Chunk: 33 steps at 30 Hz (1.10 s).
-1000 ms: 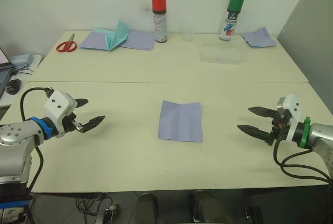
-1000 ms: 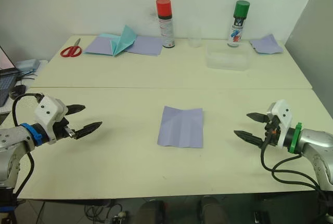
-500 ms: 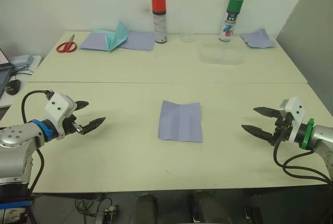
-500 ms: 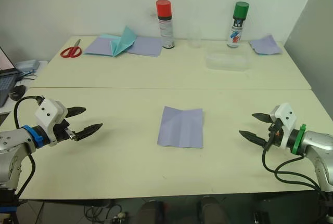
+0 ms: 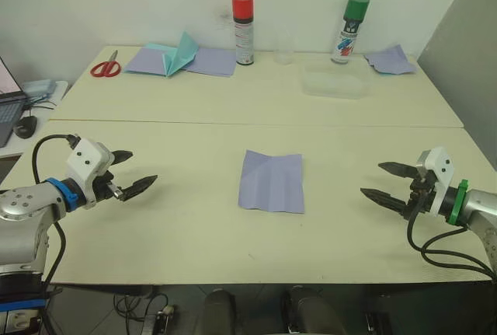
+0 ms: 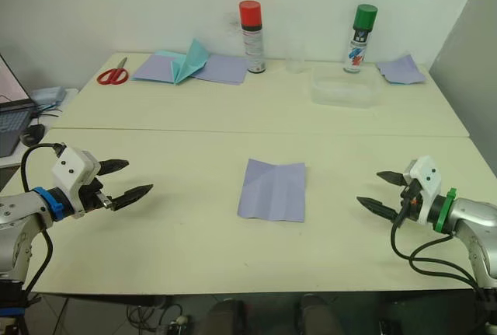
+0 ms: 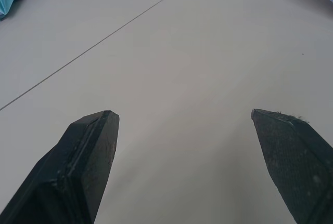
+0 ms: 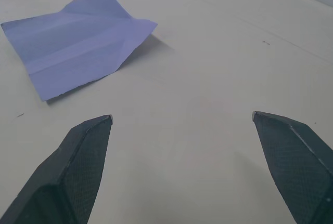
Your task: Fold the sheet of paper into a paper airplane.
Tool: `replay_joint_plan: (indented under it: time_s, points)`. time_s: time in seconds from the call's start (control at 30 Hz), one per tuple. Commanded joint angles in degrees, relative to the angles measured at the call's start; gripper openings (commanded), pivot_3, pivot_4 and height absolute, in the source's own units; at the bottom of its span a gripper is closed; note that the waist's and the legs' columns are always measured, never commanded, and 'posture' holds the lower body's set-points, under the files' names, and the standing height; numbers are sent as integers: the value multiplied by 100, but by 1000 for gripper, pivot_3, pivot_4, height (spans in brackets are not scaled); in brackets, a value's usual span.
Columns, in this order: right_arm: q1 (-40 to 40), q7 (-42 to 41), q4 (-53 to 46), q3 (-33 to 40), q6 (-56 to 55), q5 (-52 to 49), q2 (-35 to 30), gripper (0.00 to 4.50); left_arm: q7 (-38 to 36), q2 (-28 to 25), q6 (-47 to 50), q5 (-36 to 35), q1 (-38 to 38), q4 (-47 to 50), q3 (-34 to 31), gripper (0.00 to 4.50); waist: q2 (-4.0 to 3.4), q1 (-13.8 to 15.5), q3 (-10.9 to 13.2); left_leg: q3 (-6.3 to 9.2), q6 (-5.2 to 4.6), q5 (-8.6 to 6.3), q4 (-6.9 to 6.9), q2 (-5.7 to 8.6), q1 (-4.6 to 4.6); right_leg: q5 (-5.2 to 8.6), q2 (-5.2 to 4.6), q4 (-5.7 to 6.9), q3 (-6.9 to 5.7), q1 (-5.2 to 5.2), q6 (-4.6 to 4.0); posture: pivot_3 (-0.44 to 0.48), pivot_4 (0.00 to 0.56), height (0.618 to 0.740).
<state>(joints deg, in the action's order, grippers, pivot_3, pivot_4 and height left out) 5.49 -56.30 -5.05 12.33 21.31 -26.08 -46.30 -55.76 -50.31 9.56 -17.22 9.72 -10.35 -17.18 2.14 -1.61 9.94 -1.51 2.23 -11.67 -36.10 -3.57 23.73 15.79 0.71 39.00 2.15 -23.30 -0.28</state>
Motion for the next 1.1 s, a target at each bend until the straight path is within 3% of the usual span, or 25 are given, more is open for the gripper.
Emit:
replay_joint_plan:
  time_s: [0.03,0.3,0.33,0.4,0.57,0.8,1.1]
  points:
    - [-24,-18,-120,214,-53,-79,-41,4500,-88,-65,-45,-58,169,58,2,4481,0,0,0,-4,0,0,0,0,-1,-1,0,-1,5,0,2,0,150,740]
    - [-33,-7,-130,133,-82,31,-88,4500,-354,-14,511,-549,302,738,61,4481,0,-5,0,-28,0,0,0,-2,-14,-6,0,0,20,-1,11,0,150,740]
    - [-29,0,-119,107,-99,63,-83,4500,-387,6,726,-746,385,894,42,4302,0,-3,0,-28,0,0,0,-2,-14,-7,0,0,20,-1,11,0,150,740]
    - [22,43,-104,42,-106,105,-39,4500,-393,51,1143,-1055,576,1318,145,3873,1,4,0,-28,0,0,0,-1,-14,-7,1,0,20,0,12,0,150,740]
    - [201,285,-151,-215,-52,227,218,4500,-34,579,1650,-1117,1033,2027,863,2256,-1,-1,-1,-39,0,0,-1,5,-20,-12,2,0,28,3,22,0,150,740]
    - [640,788,164,-912,-254,865,773,4500,623,1779,1335,-385,1375,1459,1919,31,0,-33,-1,-43,0,0,-9,11,-28,-18,23,1,39,5,29,0,150,740]
    - [1069,972,586,-1401,-460,1278,1284,4500,718,2472,597,445,1614,310,2667,31,-1,-11,-1,-43,0,0,-8,15,-27,-19,24,2,40,4,29,0,150,740]
